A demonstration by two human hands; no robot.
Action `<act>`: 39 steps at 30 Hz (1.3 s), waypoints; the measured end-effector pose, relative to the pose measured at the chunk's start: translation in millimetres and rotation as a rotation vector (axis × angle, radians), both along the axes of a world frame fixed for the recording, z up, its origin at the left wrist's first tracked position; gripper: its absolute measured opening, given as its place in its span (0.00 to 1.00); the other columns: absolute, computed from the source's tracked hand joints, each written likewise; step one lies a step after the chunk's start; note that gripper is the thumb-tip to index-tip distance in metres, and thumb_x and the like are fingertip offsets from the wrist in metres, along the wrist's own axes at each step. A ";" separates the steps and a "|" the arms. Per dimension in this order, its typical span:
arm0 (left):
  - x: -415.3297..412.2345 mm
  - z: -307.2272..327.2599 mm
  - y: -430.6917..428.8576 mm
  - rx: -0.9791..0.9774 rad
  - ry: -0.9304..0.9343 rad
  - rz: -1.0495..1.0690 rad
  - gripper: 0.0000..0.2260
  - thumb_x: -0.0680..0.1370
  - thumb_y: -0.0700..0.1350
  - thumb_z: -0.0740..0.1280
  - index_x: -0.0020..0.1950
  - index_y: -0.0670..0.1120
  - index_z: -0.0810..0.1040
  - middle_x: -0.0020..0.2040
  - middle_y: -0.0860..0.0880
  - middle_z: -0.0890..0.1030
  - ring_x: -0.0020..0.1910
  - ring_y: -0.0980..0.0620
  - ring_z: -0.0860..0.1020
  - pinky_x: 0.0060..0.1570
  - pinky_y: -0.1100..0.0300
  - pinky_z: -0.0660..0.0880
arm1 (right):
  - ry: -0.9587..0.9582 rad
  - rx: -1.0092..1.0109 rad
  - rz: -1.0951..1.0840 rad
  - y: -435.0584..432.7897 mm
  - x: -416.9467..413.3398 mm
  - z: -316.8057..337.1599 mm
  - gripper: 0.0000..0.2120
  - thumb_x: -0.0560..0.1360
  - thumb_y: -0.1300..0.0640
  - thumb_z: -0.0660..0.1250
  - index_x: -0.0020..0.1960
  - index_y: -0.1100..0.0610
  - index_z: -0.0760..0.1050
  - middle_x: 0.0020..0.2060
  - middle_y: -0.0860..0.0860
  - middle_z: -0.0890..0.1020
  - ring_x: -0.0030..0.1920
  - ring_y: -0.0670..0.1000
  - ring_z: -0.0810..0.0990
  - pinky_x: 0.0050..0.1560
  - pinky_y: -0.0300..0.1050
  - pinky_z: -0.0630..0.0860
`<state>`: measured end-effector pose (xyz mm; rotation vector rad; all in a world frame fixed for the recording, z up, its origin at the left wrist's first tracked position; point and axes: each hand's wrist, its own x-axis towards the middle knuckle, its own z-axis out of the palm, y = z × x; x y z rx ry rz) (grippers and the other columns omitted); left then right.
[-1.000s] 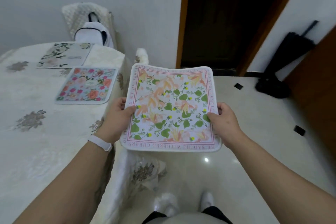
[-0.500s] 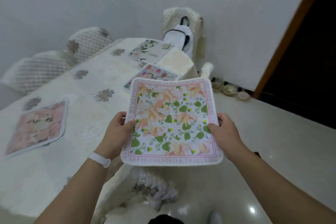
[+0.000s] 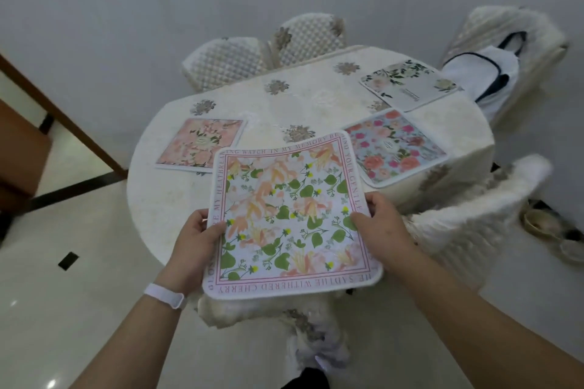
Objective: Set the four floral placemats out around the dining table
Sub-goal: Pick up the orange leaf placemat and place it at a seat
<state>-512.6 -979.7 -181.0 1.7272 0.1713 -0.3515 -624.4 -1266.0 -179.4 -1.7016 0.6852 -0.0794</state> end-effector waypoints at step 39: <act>203.4 -164.4 -9.9 0.178 0.218 0.146 0.08 0.80 0.38 0.63 0.57 0.46 0.72 0.54 0.45 0.81 0.49 0.44 0.81 0.47 0.49 0.80 | 0.313 -0.219 0.288 -18.5 290.2 -164.5 0.09 0.77 0.61 0.61 0.55 0.52 0.70 0.44 0.45 0.77 0.42 0.47 0.77 0.36 0.41 0.73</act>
